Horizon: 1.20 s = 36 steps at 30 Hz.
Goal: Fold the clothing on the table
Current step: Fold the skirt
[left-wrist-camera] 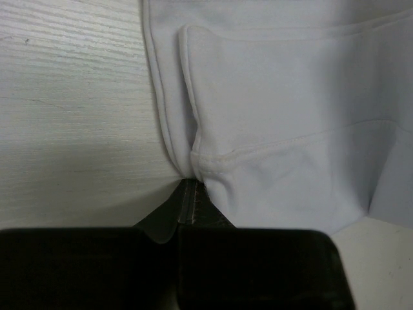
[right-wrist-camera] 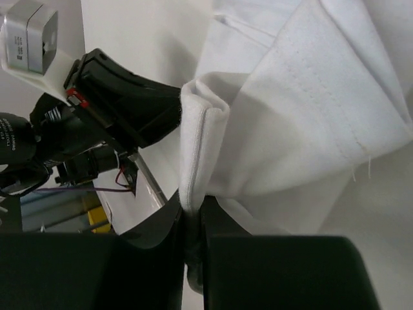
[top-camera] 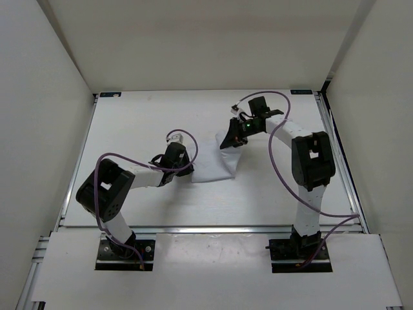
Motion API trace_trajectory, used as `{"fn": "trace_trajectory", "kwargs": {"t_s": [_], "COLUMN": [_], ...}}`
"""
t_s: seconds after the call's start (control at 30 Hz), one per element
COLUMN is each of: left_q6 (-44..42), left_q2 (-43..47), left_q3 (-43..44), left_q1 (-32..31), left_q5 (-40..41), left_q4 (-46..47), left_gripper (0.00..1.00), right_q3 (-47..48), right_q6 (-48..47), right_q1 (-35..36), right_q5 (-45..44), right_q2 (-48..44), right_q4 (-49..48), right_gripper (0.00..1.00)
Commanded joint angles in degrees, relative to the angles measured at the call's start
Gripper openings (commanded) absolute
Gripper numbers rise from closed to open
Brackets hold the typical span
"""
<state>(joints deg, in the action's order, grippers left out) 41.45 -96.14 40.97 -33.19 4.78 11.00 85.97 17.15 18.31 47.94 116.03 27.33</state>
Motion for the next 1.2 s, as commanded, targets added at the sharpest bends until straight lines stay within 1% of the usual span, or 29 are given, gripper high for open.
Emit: {"fn": "trace_trajectory", "kwargs": {"t_s": [0.0, 0.2, 0.37, 0.63, 0.67, 0.73, 0.77, 0.8, 0.87, 0.9, 0.97, 1.03, 1.07, 1.13, 1.17], "left_q6": [0.4, -0.1, -0.2, -0.9, -0.8, -0.9, -1.0, -0.9, -0.9, -1.0, -1.3, -0.9, -1.2, -0.9, -0.2], "left_q2": [1.5, 3.2, 5.3, 7.4, 7.5, 7.9, 8.2, 8.5, 8.8, 9.1, 9.0, 9.5, 9.7, 10.4, 10.4], "left_q3": [-0.7, -2.4, -4.1, -5.7, -6.1, -7.0, -7.2, -7.5, -8.4, -8.3, -8.5, -8.3, -8.4, -8.7, -9.0], "left_q1": [0.6, 2.7, 5.1, 4.4, 4.4, 4.4, 4.4, 4.5, 4.5, 4.4, 4.4, 4.6, 4.7, 5.0, 5.2], "left_q5": [-1.5, -1.7, -2.3, -2.2, -2.5, -2.1, -2.1, -2.1, -2.2, -1.8, -1.8, -1.6, -1.4, -1.7, -1.3], "left_q4": [-1.2, -0.9, -1.2, -1.2, -1.2, -1.0, -0.9, -0.9, -0.8, -1.0, -0.8, -1.2, -1.2, -1.2, -1.0], "left_gripper": [0.0, 0.0, 0.0, 0.0, 0.0, 0.0, 0.0, 0.0, 0.0, 0.0, 0.0, 0.0, 0.0, 0.0, 0.0], "right_q3": [3.7, 8.3, 9.6, 12.6, 12.9, 13.6, 13.5, 13.3, 12.8, 12.6, 10.9, 9.1, 7.4, 3.6, 0.5], "right_q6": [1.9, 3.2, 5.6, 10.4, 10.7, 11.6, 12.9, 13.2, 13.8, 14.4, 15.5, 16.3, 16.8, 17.7, 19.3], "right_q1": [3.7, 9.1, 10.8, 13.0, 13.0, 14.3, 14.0, 14.5, 14.1, 14.2, 14.1, 13.1, 12.1, 10.3, 9.0], "right_q5": [3.2, 4.2, 4.4, 5.1, 4.8, 5.5, 6.8, 7.7, 8.4, 8.7, 9.6, 9.0, 9.3, 9.7, 10.1], "right_q2": [2.4, 7.5, 10.4, 14.2, 14.2, 14.6, 14.8, 14.4, 12.7, 11.2, 8.8, 6.1, 4.0, 0.6, -1.7], "right_q4": [1.1, 1.3, -0.7, -5.0, -5.3, -5.8, -6.2, -7.5, -9.4, -11.1, -13.9, -15.5, -16.2, -18.9, -20.4], "right_gripper": [0.0, 0.0, 0.0, 0.01, 0.08, 0.46, 0.75, 0.83, 0.9, 0.9, 0.87, 0.76, 0.73, 0.52, 0.48]}}
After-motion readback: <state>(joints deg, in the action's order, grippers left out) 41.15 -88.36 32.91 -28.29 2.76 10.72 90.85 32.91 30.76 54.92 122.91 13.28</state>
